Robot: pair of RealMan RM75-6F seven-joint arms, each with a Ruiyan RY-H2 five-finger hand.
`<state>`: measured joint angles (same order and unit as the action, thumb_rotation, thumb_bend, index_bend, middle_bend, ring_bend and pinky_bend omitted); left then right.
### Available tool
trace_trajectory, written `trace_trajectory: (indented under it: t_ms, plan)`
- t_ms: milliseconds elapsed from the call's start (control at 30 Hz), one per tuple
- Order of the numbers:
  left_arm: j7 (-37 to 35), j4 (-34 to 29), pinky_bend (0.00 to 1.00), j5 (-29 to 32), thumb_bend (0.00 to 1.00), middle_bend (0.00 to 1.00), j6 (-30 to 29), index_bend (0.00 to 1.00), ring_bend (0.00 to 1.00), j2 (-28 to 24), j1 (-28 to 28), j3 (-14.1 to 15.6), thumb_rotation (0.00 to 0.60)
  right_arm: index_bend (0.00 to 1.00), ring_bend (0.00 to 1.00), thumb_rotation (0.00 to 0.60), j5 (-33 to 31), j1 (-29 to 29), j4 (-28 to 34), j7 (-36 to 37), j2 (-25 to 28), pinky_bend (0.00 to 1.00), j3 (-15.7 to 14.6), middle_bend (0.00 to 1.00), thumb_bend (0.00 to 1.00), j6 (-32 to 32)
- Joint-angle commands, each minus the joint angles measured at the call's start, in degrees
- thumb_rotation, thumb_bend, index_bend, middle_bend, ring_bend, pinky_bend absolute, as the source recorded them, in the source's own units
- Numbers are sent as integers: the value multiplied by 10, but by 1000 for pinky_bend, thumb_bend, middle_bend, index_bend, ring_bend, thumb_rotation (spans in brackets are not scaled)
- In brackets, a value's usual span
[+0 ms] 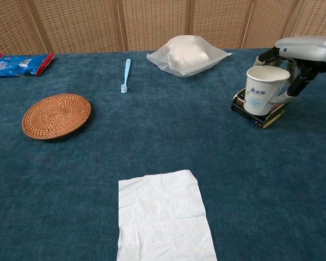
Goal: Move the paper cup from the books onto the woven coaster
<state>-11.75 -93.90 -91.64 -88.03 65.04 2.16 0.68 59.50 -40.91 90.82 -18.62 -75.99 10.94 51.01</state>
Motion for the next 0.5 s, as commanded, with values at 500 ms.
trace_trajectory:
  t_ms: [500]
  plan:
    - [-25, 16, 0, -5, 482, 111, -5, 140, 0, -3, -2, 7, 600, 326, 325, 600, -51, -71, 6, -87, -102, 491, 7, 322, 270, -1]
